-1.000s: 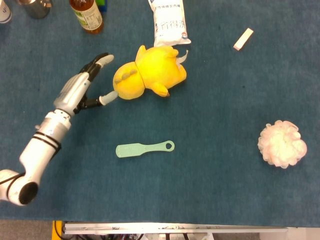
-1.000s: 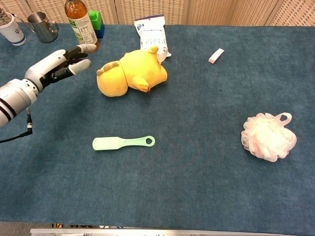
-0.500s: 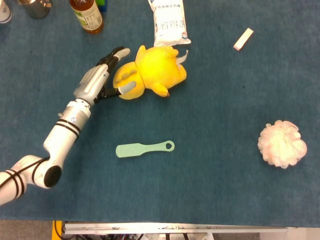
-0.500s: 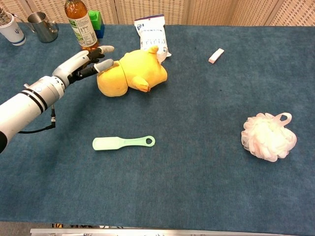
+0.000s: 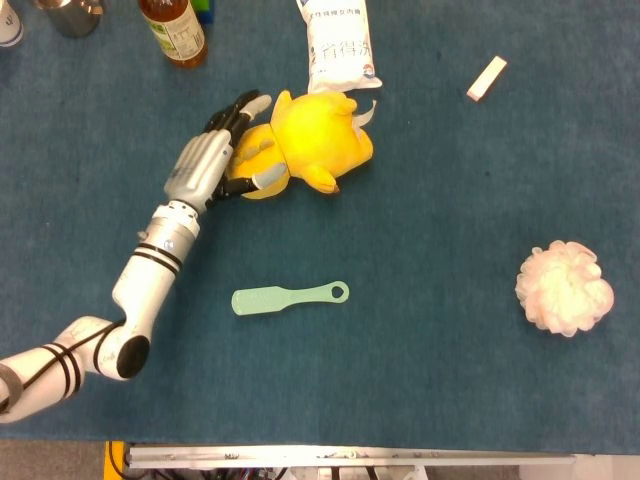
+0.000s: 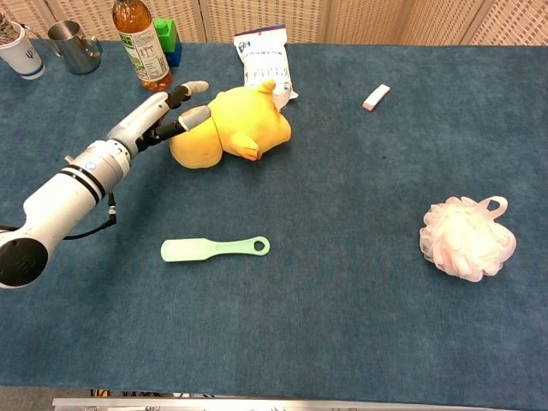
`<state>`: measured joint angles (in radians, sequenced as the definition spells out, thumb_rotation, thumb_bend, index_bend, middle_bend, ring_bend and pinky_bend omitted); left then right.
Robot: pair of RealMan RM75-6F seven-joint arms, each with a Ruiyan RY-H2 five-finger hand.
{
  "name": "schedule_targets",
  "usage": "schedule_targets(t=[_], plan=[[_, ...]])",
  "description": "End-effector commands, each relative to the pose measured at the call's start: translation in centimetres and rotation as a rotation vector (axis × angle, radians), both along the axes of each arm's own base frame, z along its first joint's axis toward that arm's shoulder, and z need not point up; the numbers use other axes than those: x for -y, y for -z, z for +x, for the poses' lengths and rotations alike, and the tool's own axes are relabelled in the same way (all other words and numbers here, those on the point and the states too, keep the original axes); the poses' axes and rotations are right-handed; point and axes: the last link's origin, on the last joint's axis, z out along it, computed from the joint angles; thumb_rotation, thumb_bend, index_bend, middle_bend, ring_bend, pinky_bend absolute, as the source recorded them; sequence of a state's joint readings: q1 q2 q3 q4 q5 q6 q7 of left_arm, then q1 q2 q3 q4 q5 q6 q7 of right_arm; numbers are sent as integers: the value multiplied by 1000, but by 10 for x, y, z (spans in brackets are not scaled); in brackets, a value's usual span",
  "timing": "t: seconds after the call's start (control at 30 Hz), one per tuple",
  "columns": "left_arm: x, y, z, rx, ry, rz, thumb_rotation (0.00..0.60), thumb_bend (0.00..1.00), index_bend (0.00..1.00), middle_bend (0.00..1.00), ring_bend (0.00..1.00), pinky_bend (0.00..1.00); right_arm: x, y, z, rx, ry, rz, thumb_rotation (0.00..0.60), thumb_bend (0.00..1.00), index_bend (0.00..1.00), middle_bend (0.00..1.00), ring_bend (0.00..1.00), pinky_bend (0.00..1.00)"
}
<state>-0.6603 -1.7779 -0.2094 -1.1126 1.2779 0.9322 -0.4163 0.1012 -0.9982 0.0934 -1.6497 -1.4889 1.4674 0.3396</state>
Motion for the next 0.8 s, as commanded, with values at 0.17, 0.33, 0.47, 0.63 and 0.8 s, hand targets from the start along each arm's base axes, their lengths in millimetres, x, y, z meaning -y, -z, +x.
schedule_targets(t=[0.17,0.33,0.47,0.63,0.8], plan=[[11,13,-1,11,4,11,114,28,0,0,0,0,-1,0,0,-1,2,0,592,114,129,318,204,218],[16,20,0,23,12,24,111,28,0,0,0,0,-2,-1,0,-2,4,-3,593,114,129,318,204,218],[19,21,0,38,14,42,113,28,0,0,0,0,-3,-2,-1,-2,8,-5,592,114,129,318,204,218],[13,23,3,39,14,73,108,28,0,0,0,0,-3,-1,-1,-5,6,-2,592,114,129,318,204,218],[0,26,5,24,-8,75,107,28,0,0,0,0,-3,-1,-1,-5,10,1,590,114,129,318,204,217]])
